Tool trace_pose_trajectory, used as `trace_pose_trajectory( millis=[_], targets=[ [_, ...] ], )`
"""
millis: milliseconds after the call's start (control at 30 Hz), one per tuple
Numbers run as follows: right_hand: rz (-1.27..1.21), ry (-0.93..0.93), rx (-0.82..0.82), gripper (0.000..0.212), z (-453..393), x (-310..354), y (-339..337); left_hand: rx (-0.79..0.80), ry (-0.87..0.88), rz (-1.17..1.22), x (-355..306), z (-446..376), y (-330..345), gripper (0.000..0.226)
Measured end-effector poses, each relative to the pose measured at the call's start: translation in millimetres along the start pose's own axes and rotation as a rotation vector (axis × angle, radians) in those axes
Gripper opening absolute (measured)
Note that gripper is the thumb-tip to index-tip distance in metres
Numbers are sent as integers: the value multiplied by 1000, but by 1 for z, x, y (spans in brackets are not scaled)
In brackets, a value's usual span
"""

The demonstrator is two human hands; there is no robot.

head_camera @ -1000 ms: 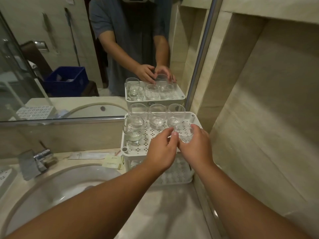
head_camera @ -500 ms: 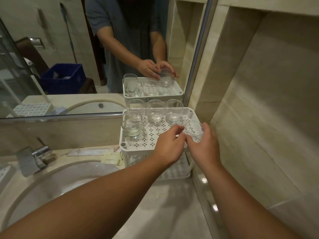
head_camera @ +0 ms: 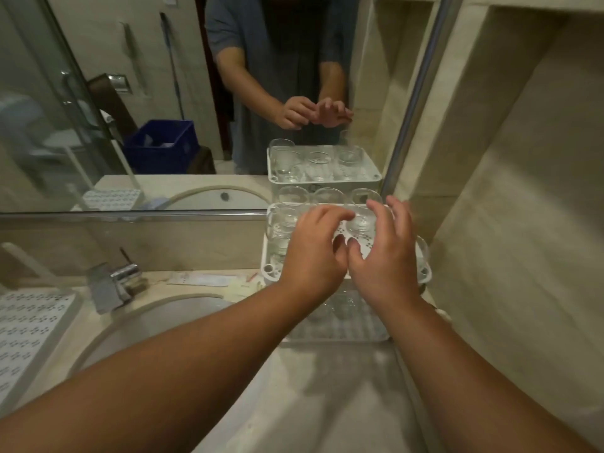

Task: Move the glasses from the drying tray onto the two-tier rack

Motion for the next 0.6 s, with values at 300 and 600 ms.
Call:
trace_pose_trajectory(
  millis=[300, 600],
  targets=[
    [-95, 124, 383, 64, 1, 22, 112, 53, -541, -54, 114, 37, -49, 60],
    [-64, 237, 614, 76, 4, 11, 145, 137, -627, 160, 144, 47, -38, 45]
  ],
)
Point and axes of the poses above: each hand's wrist, its own z-axis away from the middle knuckle, its own y-axis out of the palm, x = y × z, the point moved 10 cm from there along -z, towards the middle knuckle, and after that the axes turned 13 degrees about y, right-handed, at the moved point
